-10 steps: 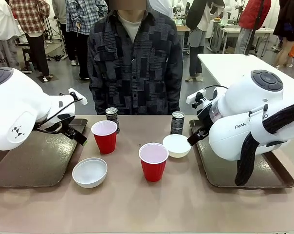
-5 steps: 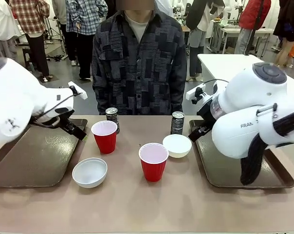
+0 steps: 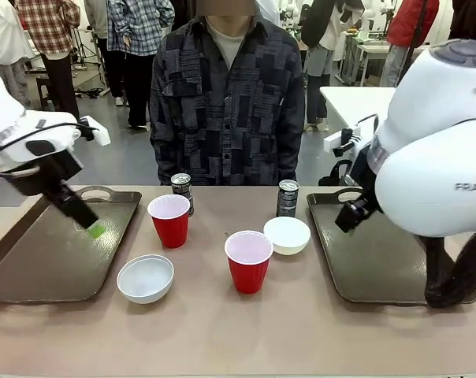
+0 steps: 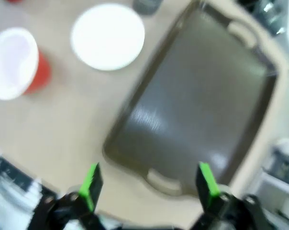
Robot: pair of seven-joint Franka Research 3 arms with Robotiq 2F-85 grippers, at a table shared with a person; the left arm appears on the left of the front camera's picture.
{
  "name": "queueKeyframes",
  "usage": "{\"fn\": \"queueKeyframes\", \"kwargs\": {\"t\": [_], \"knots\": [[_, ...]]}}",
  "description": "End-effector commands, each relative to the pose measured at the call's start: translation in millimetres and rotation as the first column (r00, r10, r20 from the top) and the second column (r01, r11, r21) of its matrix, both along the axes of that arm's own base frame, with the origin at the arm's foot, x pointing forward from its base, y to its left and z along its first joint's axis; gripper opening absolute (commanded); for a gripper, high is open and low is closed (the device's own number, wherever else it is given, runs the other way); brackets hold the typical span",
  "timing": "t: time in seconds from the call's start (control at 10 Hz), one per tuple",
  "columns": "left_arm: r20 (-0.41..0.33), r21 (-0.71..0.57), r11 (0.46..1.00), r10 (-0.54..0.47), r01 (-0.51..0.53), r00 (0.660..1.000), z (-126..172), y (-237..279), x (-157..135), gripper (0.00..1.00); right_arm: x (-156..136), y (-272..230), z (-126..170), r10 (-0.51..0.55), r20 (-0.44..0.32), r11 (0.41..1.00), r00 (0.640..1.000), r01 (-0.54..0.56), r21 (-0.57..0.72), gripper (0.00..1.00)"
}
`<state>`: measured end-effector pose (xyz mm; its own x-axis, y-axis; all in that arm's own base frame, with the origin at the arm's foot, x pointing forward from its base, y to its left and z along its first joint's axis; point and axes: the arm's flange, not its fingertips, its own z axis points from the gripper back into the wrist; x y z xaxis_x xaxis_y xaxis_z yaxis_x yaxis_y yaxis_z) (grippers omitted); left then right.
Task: Prepare tableware on both trays.
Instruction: Pick up a Picnic Bowl from the table and place it on a Handle tray.
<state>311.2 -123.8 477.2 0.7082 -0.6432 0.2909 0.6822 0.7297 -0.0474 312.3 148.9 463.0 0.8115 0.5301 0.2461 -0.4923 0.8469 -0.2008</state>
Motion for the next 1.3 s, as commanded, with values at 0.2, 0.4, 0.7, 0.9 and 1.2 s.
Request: {"fn": "queueKeyframes", "kwargs": {"t": [0.2, 0.4, 0.7, 0.9, 1.2], "knots": [[-0.061, 0.019, 1.000, 0.004, -0.003, 0.998, -1, 7, -10, 1.00, -17, -1, 4, -0.025, -0.066, 1.000, 0.998, 0.025, -0.001, 1.00], [-0.061, 0.019, 1.000, 0.004, -0.003, 0.998, -1, 7, -10, 1.00, -31, -3, 12, -0.044, -0.079, 0.999, 0.996, 0.043, -0.013, 1.00], [-0.174, -0.331, 0.939, 0.039, -0.096, 0.984, -10, 61, 6, 1.00, 33, -95, -23, 0.002, -0.309, 0.812, 0.951, 0.179, 0.556, 1.00], [-0.236, -0.516, 0.838, 0.060, -0.178, 0.970, -19, 102, 11, 1.00, 34, -183, -46, -0.050, -0.359, 0.554, 0.932, 0.325, 0.766, 1.00], [-0.326, -0.605, 0.712, 0.187, -0.357, 0.927, -32, 185, 13, 1.00, -2, -270, -57, -0.149, -0.400, 0.331, 0.904, 0.426, 0.842, 1.00]]}}
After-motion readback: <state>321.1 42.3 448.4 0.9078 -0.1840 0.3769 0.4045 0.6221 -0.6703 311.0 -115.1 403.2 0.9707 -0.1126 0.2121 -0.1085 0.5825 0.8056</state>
